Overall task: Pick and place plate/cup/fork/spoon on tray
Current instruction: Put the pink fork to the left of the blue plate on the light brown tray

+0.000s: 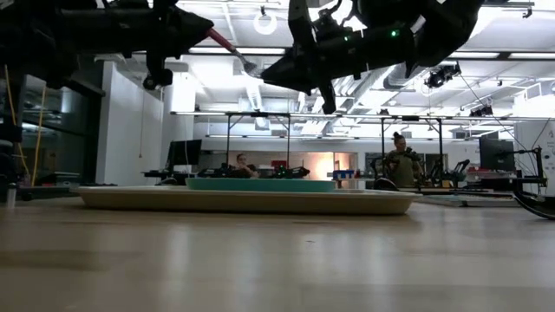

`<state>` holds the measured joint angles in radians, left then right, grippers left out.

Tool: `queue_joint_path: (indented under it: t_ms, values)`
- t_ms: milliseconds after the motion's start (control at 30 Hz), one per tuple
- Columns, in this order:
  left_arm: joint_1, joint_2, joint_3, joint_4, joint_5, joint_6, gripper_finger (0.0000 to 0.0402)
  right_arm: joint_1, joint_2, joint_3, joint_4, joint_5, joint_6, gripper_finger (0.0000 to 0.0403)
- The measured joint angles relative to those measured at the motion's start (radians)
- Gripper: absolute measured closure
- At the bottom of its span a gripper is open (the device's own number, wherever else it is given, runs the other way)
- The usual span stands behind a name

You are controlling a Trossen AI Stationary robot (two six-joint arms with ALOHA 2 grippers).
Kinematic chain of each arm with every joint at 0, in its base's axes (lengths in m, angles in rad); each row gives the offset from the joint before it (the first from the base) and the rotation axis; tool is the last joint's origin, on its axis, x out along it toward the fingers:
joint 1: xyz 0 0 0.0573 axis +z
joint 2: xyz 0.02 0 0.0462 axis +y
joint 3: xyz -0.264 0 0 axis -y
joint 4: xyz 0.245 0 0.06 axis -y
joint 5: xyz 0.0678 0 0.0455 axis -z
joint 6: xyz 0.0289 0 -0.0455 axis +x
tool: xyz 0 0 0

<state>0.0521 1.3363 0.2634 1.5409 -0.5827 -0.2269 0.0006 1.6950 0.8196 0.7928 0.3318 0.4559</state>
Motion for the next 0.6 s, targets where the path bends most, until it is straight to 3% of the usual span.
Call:
queue_joint_path:
  t_ms: [133,333,467,600]
  values:
    - [0.0,-0.022,0.0,-0.038,0.083,0.012,0.0336,0.002,-0.066,0.0,-0.15,0.05,-0.047,0.0398]
    - [0.023,-0.104,0.0,-0.229,0.146,0.021,0.0285,0.036,-0.219,0.001,-0.48,0.218,-0.106,0.0401]
    - [0.052,-0.2,0.001,-0.376,0.212,0.018,0.0254,0.047,-0.345,0.02,-0.809,0.285,-0.077,0.0402]
    - [0.07,-0.29,0.051,-0.633,0.282,-0.001,0.0233,0.054,-0.398,0.149,-1.178,0.274,0.017,0.0403]
